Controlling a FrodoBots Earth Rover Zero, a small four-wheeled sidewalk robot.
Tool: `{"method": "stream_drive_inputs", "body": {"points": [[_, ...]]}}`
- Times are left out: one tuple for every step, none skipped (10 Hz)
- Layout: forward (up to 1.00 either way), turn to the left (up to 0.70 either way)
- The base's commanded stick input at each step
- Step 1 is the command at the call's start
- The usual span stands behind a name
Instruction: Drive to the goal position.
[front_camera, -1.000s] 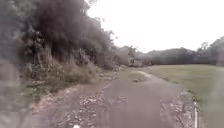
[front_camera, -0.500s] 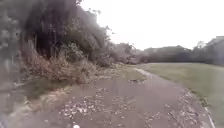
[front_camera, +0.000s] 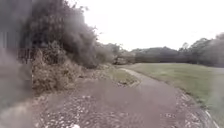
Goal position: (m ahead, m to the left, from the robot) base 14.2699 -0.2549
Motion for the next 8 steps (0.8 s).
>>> {"method": "stream_drive_inputs", "body": {"points": [[0.85, -0.33], [0.85, -0.33], [0.85, -0.33], [0.85, -0.33], [0.85, -0.32], [0.85, -0.32], [0.85, -0.30], [0.85, -0.30]]}}
